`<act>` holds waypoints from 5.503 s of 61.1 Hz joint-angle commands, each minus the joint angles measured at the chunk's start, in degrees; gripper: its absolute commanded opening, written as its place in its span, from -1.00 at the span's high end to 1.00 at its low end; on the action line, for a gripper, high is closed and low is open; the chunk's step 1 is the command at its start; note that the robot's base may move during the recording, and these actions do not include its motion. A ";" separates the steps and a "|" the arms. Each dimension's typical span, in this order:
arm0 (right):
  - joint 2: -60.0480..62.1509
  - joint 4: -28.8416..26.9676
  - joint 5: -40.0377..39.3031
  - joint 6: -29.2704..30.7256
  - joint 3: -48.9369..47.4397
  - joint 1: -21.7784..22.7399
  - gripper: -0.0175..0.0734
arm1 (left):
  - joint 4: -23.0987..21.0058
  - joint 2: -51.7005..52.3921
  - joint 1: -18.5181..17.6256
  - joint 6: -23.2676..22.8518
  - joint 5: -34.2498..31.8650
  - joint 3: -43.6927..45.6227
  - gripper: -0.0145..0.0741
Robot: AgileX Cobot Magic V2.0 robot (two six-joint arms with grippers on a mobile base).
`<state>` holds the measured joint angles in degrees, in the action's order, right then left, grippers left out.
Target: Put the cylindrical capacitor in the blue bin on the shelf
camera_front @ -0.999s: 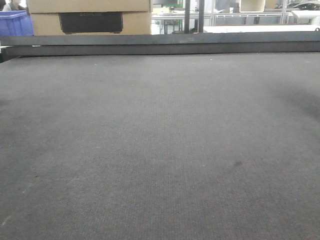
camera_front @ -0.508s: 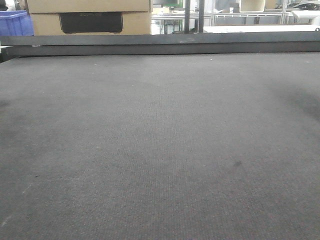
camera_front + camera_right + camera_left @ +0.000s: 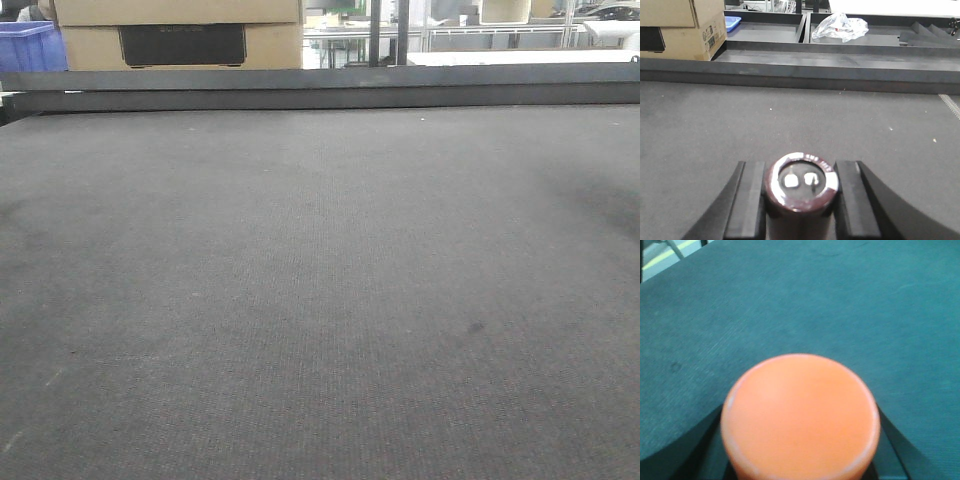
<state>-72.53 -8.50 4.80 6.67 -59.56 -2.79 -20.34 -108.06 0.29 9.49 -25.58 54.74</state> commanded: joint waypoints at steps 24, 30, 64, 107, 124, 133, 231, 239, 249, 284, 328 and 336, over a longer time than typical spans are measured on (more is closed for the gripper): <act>2.53 0.29 12.13 0.20 -1.95 -0.09 0.79 | 8.09 23.15 -1.68 0.44 47.11 14.45 0.92; 3.90 0.29 14.83 0.20 -1.95 -0.32 0.79 | 8.09 26.42 -2.78 2.57 54.55 17.22 0.92; 19.21 0.29 28.54 0.30 2.54 -0.32 0.79 | 8.09 50.60 -4.36 4.69 73.15 10.88 0.92; 44.65 0.29 28.94 3.46 17.32 -3.25 0.79 | 8.09 70.24 -9.49 5.40 62.08 -10.53 0.92; 47.92 0.29 29.86 3.46 13.31 -5.81 0.79 | 7.99 72.89 -9.49 5.40 64.63 -6.71 0.92; 47.92 0.29 29.38 3.46 13.20 -5.81 0.79 | 7.99 72.77 -9.49 5.14 66.90 -3.27 0.92; 47.92 0.29 29.25 3.46 13.20 -5.81 0.79 | 8.09 72.87 -9.49 5.14 66.14 -2.78 0.92; 47.92 0.29 29.25 3.46 13.20 -5.81 0.79 | 8.09 72.87 -9.49 5.14 66.14 -2.78 0.92; 47.92 0.29 29.25 3.46 13.20 -5.81 0.79 | 8.09 72.87 -9.49 5.14 66.14 -2.78 0.92; 47.92 0.29 29.25 3.46 13.20 -5.81 0.79 | 8.09 72.87 -9.49 5.14 66.14 -2.78 0.92; 47.92 0.29 29.25 3.46 13.20 -5.81 0.79 | 8.09 72.87 -9.49 5.14 66.14 -2.78 0.92; 47.92 0.29 29.25 3.46 13.20 -5.81 0.79 | 8.09 72.87 -9.49 5.14 66.14 -2.78 0.92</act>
<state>-24.93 -8.50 35.57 9.68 -45.69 -8.47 -12.01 -35.32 -8.86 14.73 41.63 51.48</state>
